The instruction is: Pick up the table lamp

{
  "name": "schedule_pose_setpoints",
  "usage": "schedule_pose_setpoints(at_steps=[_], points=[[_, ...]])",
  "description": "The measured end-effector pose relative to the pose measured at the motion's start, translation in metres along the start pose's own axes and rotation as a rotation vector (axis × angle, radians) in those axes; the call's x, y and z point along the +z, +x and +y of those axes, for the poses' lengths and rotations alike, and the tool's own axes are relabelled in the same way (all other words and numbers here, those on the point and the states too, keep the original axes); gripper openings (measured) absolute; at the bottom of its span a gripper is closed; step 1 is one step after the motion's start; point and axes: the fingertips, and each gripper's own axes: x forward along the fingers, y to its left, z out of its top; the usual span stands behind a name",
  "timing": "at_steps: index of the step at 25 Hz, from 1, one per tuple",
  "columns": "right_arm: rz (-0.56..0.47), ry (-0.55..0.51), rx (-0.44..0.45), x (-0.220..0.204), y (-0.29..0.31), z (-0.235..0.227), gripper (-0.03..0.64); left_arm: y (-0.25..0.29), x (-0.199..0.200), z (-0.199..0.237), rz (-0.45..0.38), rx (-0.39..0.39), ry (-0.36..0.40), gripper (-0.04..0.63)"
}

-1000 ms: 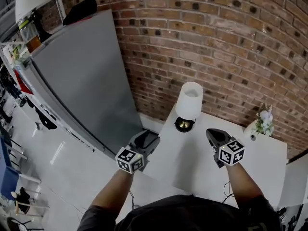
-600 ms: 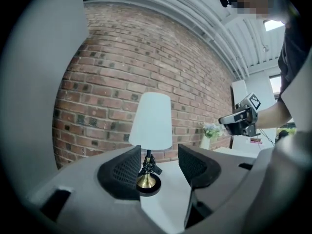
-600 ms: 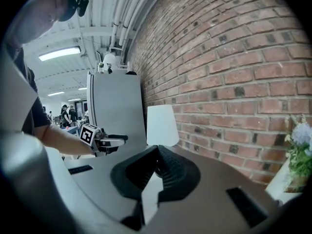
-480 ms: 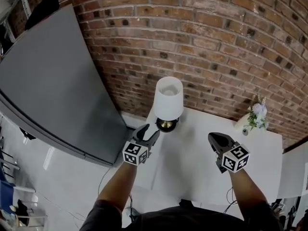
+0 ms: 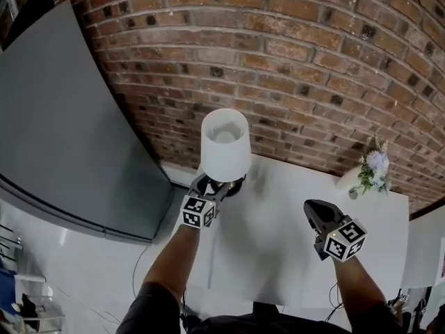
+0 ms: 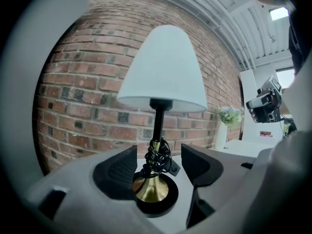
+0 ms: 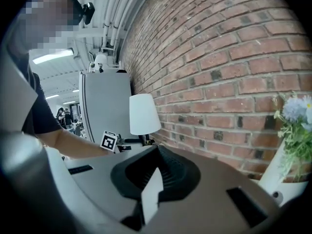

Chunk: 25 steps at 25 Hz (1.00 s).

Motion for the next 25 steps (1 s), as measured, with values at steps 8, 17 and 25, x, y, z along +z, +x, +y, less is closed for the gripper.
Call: schedule_pose_setpoints(at_steps=[8, 17, 25], points=[[0.026, 0.05, -0.028, -0.033, -0.015, -0.032, -0.006, 0.053, -0.005, 0.008, -0.033, 0.016, 0.015, 0.278], [0.051, 0.078, -0.055, -0.055, -0.024, -0.056, -0.006, 0.1, -0.006, 0.006, -0.021, 0.036, 0.164, 0.216], [0.045, 0.081, -0.046, -0.049, -0.025, -0.046, -0.006, 0.098, 0.007, -0.005, 0.045, -0.019, 0.239, 0.081]])
